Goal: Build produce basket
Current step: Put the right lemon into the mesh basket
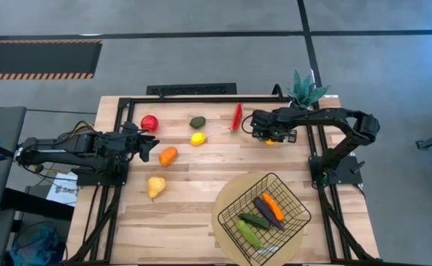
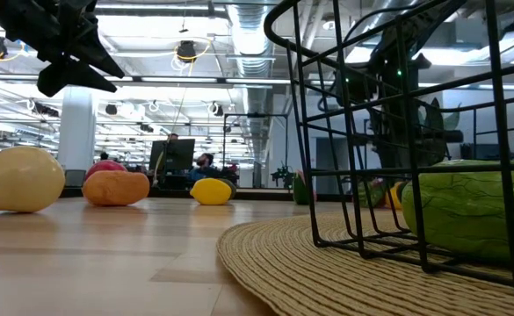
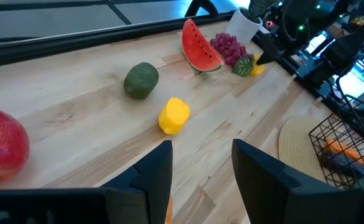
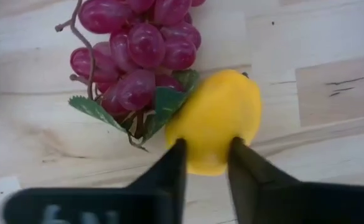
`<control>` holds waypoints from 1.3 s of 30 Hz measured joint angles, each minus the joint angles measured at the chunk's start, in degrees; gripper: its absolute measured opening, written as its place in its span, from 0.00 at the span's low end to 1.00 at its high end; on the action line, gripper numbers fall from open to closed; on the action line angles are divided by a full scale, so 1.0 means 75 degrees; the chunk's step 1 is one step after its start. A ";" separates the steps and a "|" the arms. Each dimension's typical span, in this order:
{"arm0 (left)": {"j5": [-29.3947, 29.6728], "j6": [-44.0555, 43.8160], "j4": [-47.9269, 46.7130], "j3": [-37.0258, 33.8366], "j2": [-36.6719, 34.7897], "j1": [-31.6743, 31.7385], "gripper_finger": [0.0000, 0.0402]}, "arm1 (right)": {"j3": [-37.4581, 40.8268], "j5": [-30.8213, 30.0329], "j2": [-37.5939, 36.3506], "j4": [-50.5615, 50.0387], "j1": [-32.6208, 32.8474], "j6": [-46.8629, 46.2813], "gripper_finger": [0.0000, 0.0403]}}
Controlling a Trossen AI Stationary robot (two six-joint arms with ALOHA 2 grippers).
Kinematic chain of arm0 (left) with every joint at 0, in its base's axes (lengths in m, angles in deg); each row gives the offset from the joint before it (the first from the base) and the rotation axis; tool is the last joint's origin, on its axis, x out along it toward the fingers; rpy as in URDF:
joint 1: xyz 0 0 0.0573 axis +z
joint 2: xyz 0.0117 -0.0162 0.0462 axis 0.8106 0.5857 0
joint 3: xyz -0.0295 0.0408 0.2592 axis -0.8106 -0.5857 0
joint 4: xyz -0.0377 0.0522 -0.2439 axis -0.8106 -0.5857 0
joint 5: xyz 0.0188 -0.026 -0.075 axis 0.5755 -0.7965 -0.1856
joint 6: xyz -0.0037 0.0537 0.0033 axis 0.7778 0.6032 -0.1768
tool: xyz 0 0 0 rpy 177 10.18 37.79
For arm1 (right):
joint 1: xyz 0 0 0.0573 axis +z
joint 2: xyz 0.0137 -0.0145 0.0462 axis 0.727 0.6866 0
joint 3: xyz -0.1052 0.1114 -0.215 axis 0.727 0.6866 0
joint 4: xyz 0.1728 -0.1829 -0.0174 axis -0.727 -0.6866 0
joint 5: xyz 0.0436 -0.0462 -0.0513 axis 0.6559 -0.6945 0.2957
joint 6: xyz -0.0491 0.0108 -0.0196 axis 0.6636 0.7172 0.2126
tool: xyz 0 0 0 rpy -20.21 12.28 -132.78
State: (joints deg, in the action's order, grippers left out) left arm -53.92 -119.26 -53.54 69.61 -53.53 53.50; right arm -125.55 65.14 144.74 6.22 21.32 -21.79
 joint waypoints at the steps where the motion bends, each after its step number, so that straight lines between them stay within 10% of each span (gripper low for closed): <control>1: 0.0000 0.0000 0.0000 0.0000 -0.0003 0.0000 0.37 | -0.0007 -0.0003 -0.0006 0.0002 0.0000 0.0058 0.19; 7: -0.0001 -0.0003 0.0000 0.0000 -0.0001 0.0000 0.37 | -0.0007 -0.0025 -0.0007 -0.0006 0.0023 0.0395 0.02; 21: 0.0003 -0.0012 -0.0001 0.0000 0.0000 0.0000 0.37 | -0.0059 0.0022 -0.0100 -0.0134 0.0245 0.0732 0.00; 39: 0.0010 -0.0093 -0.0002 -0.0003 0.0000 -0.0001 0.37 | -0.2945 0.0772 -0.0132 -0.2955 0.2460 0.1049 0.00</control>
State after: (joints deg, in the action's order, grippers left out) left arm -53.85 -119.96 -53.55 69.59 -53.53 53.50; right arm -147.64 70.93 143.75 -15.94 39.77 -13.93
